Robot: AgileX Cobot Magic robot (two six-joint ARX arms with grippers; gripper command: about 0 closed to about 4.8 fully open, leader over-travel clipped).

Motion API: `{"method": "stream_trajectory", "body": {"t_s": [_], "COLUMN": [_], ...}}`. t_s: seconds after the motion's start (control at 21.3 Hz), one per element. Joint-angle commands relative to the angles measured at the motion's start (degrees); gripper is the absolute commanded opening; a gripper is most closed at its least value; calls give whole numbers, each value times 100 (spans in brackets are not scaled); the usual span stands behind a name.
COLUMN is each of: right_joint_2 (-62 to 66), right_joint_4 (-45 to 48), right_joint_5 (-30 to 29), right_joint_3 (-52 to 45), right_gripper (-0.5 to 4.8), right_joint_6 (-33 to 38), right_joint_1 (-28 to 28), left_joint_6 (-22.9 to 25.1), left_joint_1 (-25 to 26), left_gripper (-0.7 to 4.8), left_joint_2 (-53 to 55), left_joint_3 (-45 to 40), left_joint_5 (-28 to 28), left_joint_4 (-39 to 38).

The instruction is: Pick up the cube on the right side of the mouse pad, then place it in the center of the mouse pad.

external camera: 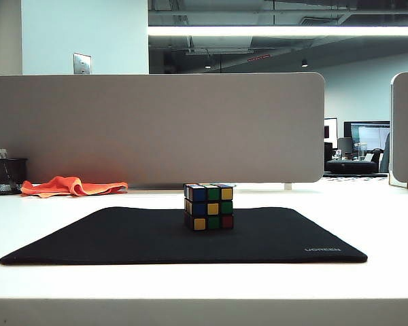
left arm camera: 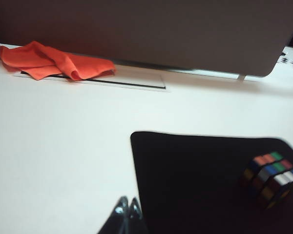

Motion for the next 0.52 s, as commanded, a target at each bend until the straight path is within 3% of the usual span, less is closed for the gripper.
{"method": "stream_trajectory", "body": {"t_s": [0.05, 0.14, 0.23, 0.33, 0.52], "right_joint_2": [-7, -7, -7, -11, -11], "right_joint_4": [660, 855, 1119, 1126, 1222], "right_joint_5": [-7, -9, -22, -33, -92], "right_joint_3": [-369, -557, -833, -938, -1032], "right_gripper": [22, 21, 21, 22, 22], "right_joint_6": [22, 17, -426, -841, -839], "right_joint_1": [2, 2, 4, 9, 13], "left_joint_6": [219, 219, 221, 378, 385], "left_joint_1": [7, 7, 7, 7, 9], "left_gripper": [-6, -6, -6, -6, -6], "left_joint_2": [2, 4, 4, 28, 26], "left_joint_3": [-317, -551, -984, -1086, -1086], "left_joint_5": [-13, -35, -146, -267, -271], "left_joint_4": [643, 942, 1255, 1040, 1432]}}
